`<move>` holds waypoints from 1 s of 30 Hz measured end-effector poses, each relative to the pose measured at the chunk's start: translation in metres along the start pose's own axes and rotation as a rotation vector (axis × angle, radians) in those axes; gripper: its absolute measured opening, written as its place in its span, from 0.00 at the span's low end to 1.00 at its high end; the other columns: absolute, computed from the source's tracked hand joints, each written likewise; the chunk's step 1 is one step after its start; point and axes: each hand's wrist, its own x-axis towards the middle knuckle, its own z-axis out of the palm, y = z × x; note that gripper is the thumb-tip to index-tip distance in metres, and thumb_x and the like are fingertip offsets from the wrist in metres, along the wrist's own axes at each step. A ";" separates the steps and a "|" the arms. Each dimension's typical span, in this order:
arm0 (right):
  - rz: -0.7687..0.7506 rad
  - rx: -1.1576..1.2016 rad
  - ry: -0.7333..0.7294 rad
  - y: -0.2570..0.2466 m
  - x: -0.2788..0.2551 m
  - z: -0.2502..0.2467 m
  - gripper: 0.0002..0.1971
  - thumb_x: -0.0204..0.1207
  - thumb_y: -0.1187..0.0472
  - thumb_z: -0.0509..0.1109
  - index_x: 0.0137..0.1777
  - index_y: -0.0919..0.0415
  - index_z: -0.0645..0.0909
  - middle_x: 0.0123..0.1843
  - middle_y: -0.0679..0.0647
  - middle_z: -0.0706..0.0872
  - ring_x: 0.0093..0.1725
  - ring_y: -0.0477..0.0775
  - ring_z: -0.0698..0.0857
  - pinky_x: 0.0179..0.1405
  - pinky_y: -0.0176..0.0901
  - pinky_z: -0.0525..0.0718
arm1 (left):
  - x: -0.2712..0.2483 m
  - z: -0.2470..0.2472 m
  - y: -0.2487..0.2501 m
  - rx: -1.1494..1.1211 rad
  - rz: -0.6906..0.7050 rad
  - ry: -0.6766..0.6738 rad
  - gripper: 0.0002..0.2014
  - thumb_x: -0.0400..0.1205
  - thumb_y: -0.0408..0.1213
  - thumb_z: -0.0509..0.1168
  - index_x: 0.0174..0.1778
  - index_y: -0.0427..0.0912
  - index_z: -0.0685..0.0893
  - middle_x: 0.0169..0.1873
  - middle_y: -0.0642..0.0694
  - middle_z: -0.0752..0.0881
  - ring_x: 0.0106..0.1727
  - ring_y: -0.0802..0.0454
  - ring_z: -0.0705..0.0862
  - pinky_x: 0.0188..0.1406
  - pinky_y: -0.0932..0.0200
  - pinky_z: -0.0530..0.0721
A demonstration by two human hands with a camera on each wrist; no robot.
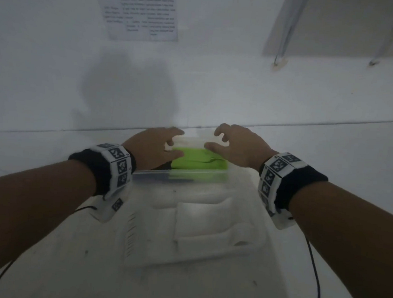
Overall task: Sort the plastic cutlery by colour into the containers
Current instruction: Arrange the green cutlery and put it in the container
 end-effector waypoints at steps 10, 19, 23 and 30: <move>0.308 0.199 -0.034 -0.013 -0.071 0.000 0.51 0.73 0.16 0.52 0.86 0.51 0.65 0.83 0.59 0.75 0.82 0.61 0.74 0.79 0.59 0.70 | -0.075 -0.017 -0.021 0.033 -0.123 -0.023 0.33 0.83 0.62 0.66 0.81 0.50 0.71 0.58 0.48 0.87 0.55 0.48 0.83 0.59 0.50 0.82; 0.466 0.115 -0.036 -0.004 -0.134 0.046 0.36 0.88 0.32 0.53 0.84 0.58 0.67 0.78 0.64 0.78 0.77 0.67 0.77 0.74 0.58 0.74 | -0.132 0.017 -0.018 -0.002 -0.137 -0.028 0.24 0.85 0.56 0.66 0.67 0.41 0.76 0.46 0.48 0.84 0.47 0.47 0.83 0.50 0.49 0.81; 0.470 0.078 -0.081 0.008 -0.139 0.062 0.17 0.93 0.61 0.48 0.71 0.69 0.72 0.66 0.69 0.82 0.65 0.72 0.83 0.66 0.60 0.79 | -0.151 0.038 -0.014 -0.073 -0.324 -0.104 0.28 0.87 0.65 0.55 0.66 0.42 0.72 0.49 0.48 0.83 0.50 0.47 0.83 0.51 0.50 0.78; 0.348 0.076 -0.046 0.018 -0.138 0.079 0.10 0.85 0.68 0.57 0.60 0.73 0.76 0.61 0.69 0.84 0.61 0.71 0.83 0.56 0.54 0.77 | -0.159 0.065 -0.010 -0.149 -0.442 -0.055 0.14 0.93 0.44 0.49 0.60 0.36 0.72 0.50 0.35 0.84 0.47 0.39 0.83 0.46 0.47 0.78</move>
